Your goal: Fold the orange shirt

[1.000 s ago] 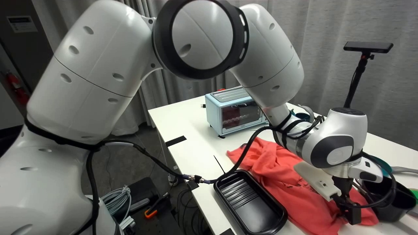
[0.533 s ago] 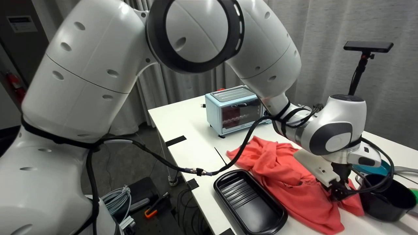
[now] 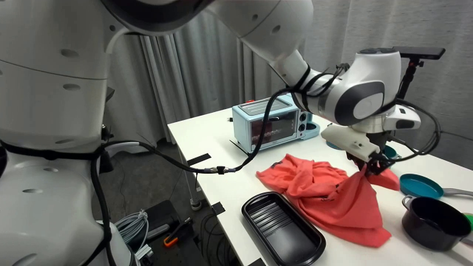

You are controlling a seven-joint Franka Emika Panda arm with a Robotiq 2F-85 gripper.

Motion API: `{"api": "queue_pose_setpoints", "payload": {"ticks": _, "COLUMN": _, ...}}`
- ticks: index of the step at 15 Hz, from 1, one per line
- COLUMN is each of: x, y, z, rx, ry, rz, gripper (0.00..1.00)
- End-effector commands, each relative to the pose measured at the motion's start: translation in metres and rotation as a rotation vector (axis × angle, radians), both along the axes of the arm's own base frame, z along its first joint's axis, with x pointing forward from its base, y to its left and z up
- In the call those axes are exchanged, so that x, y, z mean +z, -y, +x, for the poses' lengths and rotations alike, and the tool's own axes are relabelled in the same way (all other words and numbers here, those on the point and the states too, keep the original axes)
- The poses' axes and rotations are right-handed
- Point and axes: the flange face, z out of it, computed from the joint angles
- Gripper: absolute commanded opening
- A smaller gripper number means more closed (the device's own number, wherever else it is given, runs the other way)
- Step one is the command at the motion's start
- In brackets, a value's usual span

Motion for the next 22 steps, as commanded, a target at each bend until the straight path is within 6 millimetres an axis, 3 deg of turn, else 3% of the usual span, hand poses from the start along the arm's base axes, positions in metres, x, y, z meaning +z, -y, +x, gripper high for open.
{"api": "queue_pose_setpoints", "payload": {"ticks": 1, "x": 0.040, "y": -0.063, "z": -0.016, "rx": 0.159, "ry": 0.045, "rz": 0.043, "gripper": 0.03}}
{"api": "queue_pose_setpoints", "payload": {"ticks": 4, "x": 0.058, "y": -0.131, "z": -0.022, "rx": 0.292, "ry": 0.065, "rz": 0.075, "gripper": 0.03}}
{"api": "queue_pose_setpoints", "payload": {"ticks": 9, "x": 0.065, "y": -0.244, "z": -0.040, "rx": 0.497, "ry": 0.110, "rz": 0.098, "gripper": 0.03}}
{"api": "queue_pose_setpoints", "payload": {"ticks": 11, "x": 0.054, "y": -0.270, "z": -0.044, "rx": 0.526, "ry": 0.085, "rz": 0.088, "gripper": 0.37}}
{"api": "queue_pose_setpoints", "payload": {"ticks": 13, "x": 0.048, "y": -0.280, "z": -0.048, "rx": 0.534, "ry": 0.070, "rz": 0.081, "gripper": 0.51}}
{"api": "queue_pose_setpoints", "payload": {"ticks": 15, "x": 0.047, "y": -0.278, "z": -0.050, "rx": 0.527, "ry": 0.063, "rz": 0.083, "gripper": 0.67}}
{"api": "queue_pose_setpoints", "payload": {"ticks": 19, "x": 0.059, "y": -0.252, "z": -0.053, "rx": 0.490, "ry": 0.089, "rz": 0.078, "gripper": 0.98}}
{"api": "queue_pose_setpoints", "payload": {"ticks": 22, "x": 0.072, "y": -0.232, "z": -0.062, "rx": 0.486, "ry": 0.085, "rz": 0.035, "gripper": 1.00}}
